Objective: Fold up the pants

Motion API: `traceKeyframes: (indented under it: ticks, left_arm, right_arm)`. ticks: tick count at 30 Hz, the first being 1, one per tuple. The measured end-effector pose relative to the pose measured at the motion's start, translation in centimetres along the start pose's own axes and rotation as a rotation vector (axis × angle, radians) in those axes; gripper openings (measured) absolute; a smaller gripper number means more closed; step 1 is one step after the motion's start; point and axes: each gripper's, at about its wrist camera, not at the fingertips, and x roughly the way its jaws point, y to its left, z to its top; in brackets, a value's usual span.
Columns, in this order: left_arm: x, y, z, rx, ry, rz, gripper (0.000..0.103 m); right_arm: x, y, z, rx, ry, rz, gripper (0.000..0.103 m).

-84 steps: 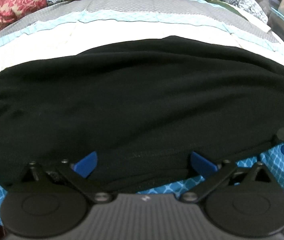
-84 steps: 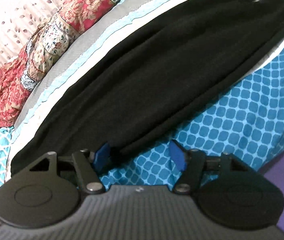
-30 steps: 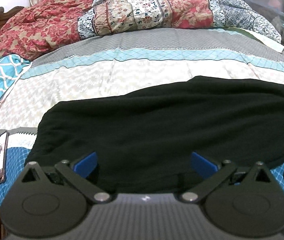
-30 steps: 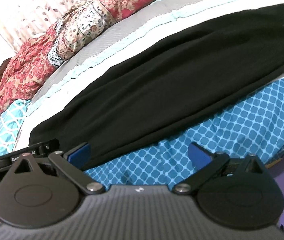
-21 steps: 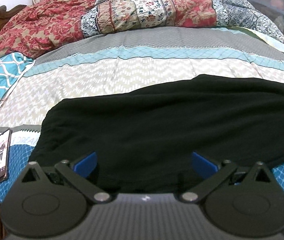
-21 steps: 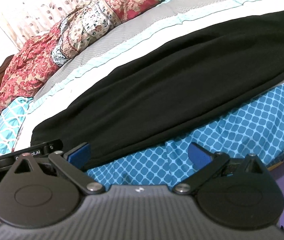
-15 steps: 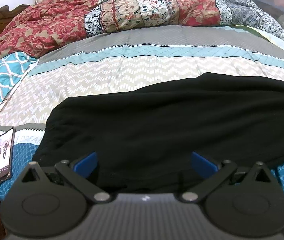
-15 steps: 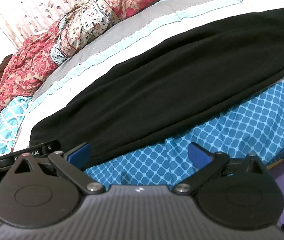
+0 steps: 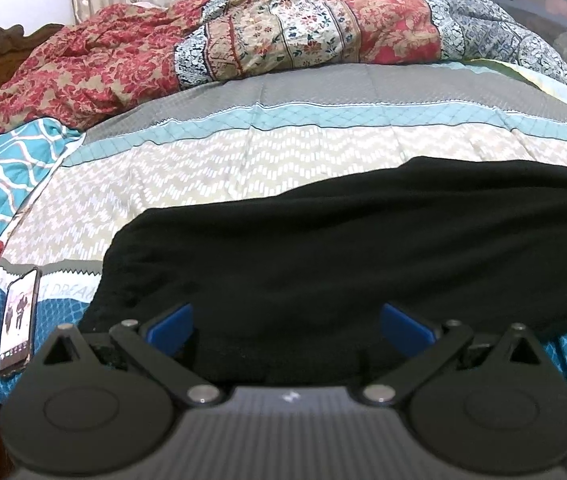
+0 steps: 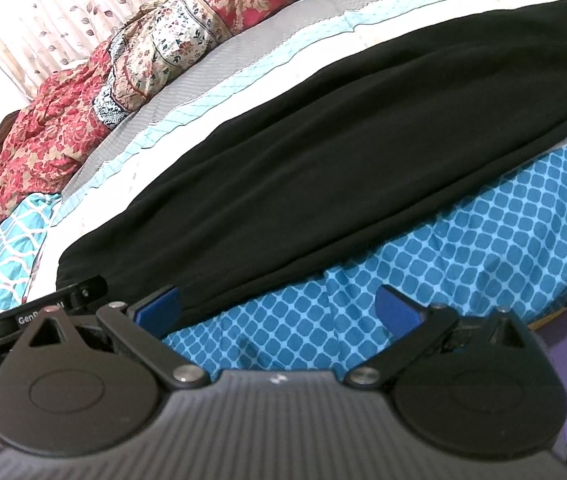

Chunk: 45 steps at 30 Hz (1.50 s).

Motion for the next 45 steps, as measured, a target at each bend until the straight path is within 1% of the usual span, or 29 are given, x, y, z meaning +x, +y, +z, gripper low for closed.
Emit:
traceKeyframes:
  ticks: [6,11,17,22,25,35,45]
  left_arm:
    - [-0.2,0.5,0.1,-0.017,-0.014,0.004,0.103]
    - [-0.5,0.6,0.2,-0.002,-0.03,0.043,0.103]
    - [-0.7,0.9,0.1,-0.013,-0.034,0.05,0.103]
    - [-0.3,0.8,0.0,-0.01,0.007,0.059,0.103]
    - [-0.1,0.6,-0.1,-0.007,0.046,0.044,0.103]
    - [-0.2,0.5,-0.2,-0.018,0.074,0.04,0.103]
    - [-0.1,0.1,-0.4,-0.003,0.099,0.011,0.103]
  right_arm:
    - [0.0,-0.1,0.0,-0.001,0.003,-0.002,0.103]
    - [0.1,0.0,0.0,-0.003,0.003,-0.002,0.103]
    - [0.3,0.0,-0.3,-0.003,0.004,-0.004,0.103]
    - [0.2,0.4,-0.6,-0.013,-0.004,-0.006,0.103]
    - [0.2,0.8,-0.7,-0.012,-0.006,-0.008,0.103]
    - [0.1,1.2,-0.9,-0.006,-0.011,-0.006,0.103]
    - [0.0,1.6,-1.0,-0.008,-0.012,-0.001,0.103]
